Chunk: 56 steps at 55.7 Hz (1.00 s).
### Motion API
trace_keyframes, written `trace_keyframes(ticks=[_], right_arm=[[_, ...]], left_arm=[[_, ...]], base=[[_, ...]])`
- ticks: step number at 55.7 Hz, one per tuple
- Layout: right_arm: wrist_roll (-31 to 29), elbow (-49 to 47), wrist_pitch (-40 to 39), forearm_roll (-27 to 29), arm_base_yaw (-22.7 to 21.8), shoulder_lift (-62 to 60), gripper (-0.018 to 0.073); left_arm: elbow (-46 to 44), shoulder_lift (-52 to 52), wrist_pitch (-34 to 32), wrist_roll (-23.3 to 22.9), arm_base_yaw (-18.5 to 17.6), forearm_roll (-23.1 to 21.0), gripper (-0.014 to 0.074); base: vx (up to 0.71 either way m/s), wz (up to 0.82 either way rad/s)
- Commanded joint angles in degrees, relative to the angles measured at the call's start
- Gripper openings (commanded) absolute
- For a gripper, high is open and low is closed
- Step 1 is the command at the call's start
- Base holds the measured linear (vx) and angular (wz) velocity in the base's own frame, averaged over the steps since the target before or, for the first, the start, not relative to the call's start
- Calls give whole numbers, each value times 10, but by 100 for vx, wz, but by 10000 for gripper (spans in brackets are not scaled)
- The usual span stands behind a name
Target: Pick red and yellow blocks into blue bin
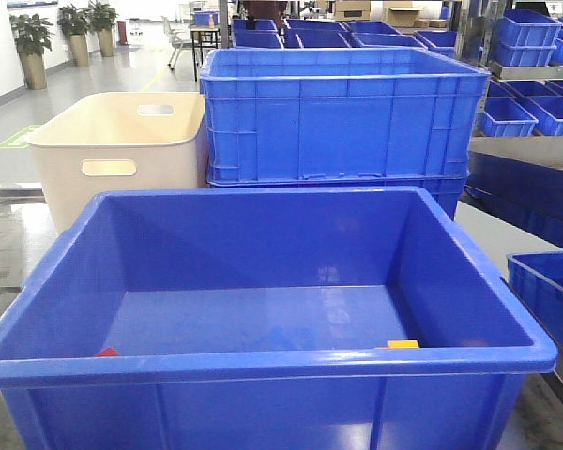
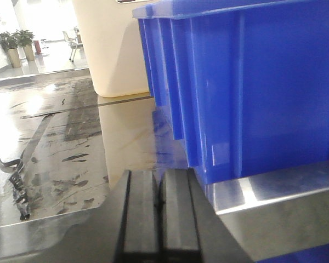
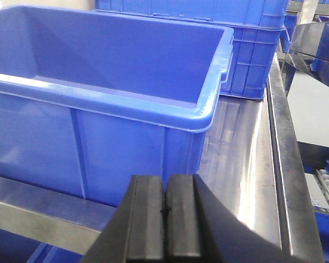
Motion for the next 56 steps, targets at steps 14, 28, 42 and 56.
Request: trace_keyframes(ticks=[14,28,42,56], right_arm=[[-4,132,-224,47,-48,-10,-10],[-3,334,-437,48,-173,-118,-10],[-4,352,-379,46,-183,-188,-10],[-4,352,-375,46,-183,-189,-10]], left_arm=[[-10,1,-50,-6,1,0,1],[-10,1,-50,-6,1,0,1],[-10,2,-50,-6,1,0,1],[-10,2,-50,-6,1,0,2]], base=[[0,0],[0,0],[0,0],[0,0]])
